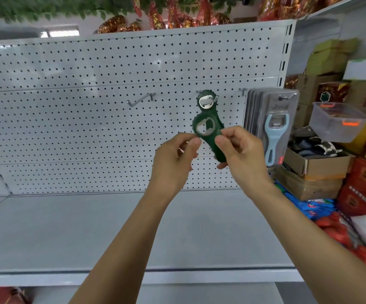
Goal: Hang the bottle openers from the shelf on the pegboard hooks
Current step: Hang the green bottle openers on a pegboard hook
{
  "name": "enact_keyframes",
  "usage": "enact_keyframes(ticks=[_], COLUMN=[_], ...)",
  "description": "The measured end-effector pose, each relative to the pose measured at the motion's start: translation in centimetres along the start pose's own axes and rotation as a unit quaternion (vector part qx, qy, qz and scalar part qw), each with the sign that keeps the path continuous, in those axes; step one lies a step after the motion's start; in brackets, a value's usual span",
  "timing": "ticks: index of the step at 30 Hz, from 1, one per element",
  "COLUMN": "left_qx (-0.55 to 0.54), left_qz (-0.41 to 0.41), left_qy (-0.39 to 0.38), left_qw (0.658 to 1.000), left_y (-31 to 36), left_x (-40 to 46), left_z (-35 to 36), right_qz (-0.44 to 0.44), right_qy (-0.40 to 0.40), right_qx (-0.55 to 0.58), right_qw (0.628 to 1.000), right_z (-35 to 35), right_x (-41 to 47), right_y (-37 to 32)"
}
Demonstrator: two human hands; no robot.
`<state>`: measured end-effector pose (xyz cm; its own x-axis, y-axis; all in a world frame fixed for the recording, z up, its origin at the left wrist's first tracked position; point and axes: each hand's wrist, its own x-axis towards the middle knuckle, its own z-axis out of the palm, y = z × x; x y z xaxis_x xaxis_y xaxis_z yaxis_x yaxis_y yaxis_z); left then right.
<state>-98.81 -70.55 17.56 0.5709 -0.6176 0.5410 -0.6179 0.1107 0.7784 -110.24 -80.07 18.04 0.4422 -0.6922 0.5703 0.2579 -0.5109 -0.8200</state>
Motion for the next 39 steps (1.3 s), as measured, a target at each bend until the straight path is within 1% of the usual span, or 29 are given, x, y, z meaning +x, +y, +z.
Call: enact_keyframes(ticks=[3, 6, 8, 14, 25, 28, 31, 33, 36, 39], left_qx=[0.114, 0.187, 0.215, 0.237, 0.26, 0.27, 0.279, 0.282, 0.299, 0.313], left_qz=[0.028, 0.032, 0.032, 0.009, -0.025, -0.044, -0.07, -0.088, -0.112, -0.128], left_qy=[0.007, 0.0, -0.003, -0.014, -0.01, -0.014, -0.014, -0.017, -0.026, -0.033], left_qw=[0.993, 0.982, 0.976, 0.971, 0.965, 0.962, 0.958, 0.955, 0.947, 0.941], left_y=[-0.7, -1.4, -2.0, -3.2, -4.7, -5.9, -7.7, -9.0, -11.2, -13.4], left_x=[-0.5, -1.1, -1.6, -2.8, -4.2, -5.2, -6.9, -8.3, -10.6, -12.8], left_z=[0.0, 0.0, -0.1, -0.4, -0.4, -0.3, -0.5, -0.8, -1.6, -3.1], right_qz=[-0.023, -0.027, -0.014, 0.036, 0.078, 0.107, 0.119, 0.107, 0.084, 0.071], right_qy=[0.016, 0.03, 0.031, 0.023, 0.015, -0.01, -0.047, -0.086, -0.16, -0.22], right_qx=[0.014, 0.024, 0.026, 0.014, -0.019, -0.032, -0.076, -0.123, -0.194, -0.227], right_qw=[1.0, 0.999, 0.999, 0.999, 0.997, 0.994, 0.989, 0.983, 0.964, 0.946], right_z=[-0.6, -0.9, -0.8, -0.5, 0.1, 0.3, 1.0, 1.9, 4.0, 6.6], right_x=[1.2, 2.5, 3.3, 5.2, 6.5, 4.5, 1.0, -1.8, -6.0, -9.7], right_y=[-0.8, -1.3, -1.2, -0.1, 2.5, 4.3, 7.5, 9.5, 11.1, 12.0])
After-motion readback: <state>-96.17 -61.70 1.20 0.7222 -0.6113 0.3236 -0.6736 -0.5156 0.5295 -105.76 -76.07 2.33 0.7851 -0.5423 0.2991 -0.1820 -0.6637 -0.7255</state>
